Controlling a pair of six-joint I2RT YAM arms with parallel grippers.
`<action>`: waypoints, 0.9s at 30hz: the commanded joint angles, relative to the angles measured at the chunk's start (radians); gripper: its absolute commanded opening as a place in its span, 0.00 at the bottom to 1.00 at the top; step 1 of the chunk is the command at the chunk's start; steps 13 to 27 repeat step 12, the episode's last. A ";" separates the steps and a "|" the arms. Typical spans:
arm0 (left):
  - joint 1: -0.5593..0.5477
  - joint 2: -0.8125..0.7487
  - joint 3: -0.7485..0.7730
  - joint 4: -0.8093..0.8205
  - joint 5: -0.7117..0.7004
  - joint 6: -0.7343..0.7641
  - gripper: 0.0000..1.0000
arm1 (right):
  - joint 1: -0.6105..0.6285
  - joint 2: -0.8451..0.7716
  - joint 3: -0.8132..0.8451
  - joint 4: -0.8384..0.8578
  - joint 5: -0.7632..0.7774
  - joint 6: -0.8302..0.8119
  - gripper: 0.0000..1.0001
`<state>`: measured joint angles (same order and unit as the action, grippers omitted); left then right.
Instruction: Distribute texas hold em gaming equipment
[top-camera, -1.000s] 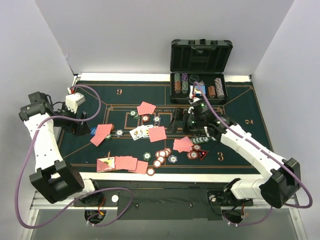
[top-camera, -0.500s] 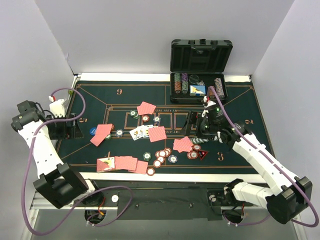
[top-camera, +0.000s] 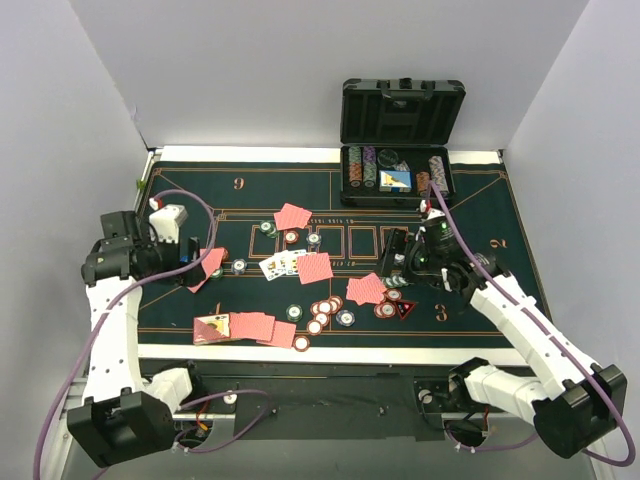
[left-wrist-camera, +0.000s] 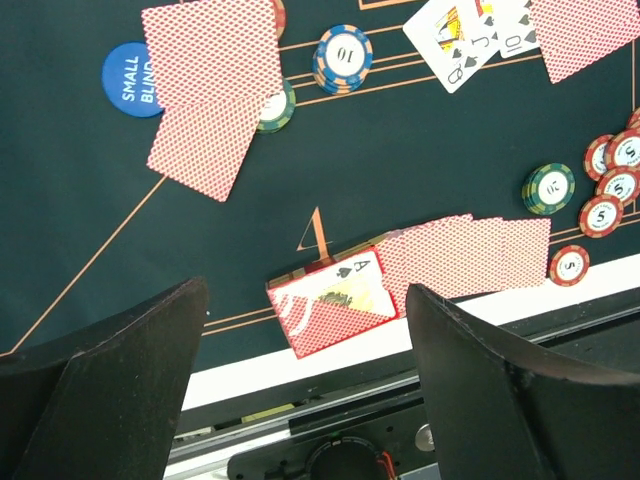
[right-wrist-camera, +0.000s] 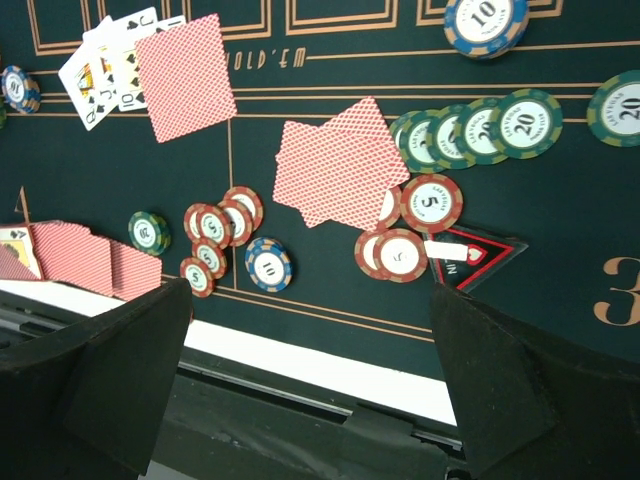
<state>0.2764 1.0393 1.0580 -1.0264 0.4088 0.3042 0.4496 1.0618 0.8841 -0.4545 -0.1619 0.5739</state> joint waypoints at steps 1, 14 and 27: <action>-0.071 -0.009 -0.016 0.166 -0.077 -0.109 0.91 | -0.015 -0.026 0.009 -0.032 0.076 -0.017 1.00; -0.086 0.027 -0.004 0.213 -0.057 -0.131 0.92 | -0.055 -0.039 0.010 -0.052 0.122 -0.020 1.00; -0.086 0.027 -0.004 0.213 -0.057 -0.131 0.92 | -0.055 -0.039 0.010 -0.052 0.122 -0.020 1.00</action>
